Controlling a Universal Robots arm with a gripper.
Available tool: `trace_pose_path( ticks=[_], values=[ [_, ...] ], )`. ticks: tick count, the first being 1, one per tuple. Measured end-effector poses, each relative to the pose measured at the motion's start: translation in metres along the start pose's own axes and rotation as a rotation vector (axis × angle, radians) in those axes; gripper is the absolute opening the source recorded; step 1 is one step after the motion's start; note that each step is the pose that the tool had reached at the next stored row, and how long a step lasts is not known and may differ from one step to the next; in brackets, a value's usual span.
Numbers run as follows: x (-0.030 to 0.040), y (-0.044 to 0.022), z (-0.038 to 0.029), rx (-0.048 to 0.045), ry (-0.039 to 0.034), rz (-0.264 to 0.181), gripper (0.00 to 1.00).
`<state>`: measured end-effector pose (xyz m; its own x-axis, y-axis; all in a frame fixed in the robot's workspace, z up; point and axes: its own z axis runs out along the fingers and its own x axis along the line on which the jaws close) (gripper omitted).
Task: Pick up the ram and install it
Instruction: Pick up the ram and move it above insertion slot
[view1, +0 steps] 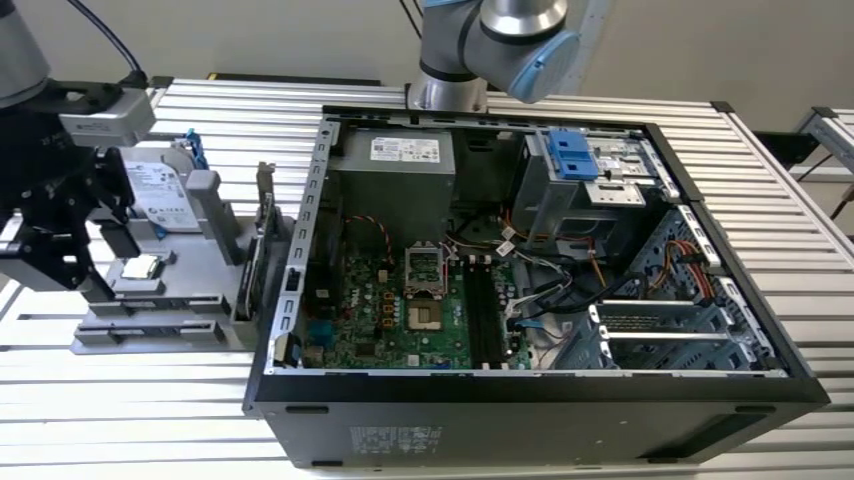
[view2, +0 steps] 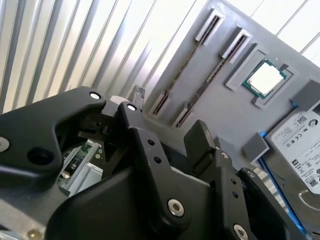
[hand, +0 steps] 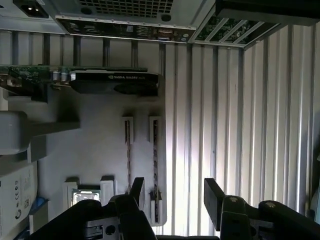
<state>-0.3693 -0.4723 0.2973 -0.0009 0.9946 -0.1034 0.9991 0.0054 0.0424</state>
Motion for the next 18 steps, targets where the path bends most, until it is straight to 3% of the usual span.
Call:
trace_pose_path(
  ticks=[3, 9, 18],
  values=[
    [0.0001, 0.0000, 0.0012, 0.0000, 0.0305, 0.001, 1.00],
    [0.0004, -0.0001, 0.0037, -0.0002, 0.0775, 0.003, 1.00],
    [0.0007, -0.0003, 0.0062, 0.0000, 0.1285, 0.006, 1.00]
  ],
)
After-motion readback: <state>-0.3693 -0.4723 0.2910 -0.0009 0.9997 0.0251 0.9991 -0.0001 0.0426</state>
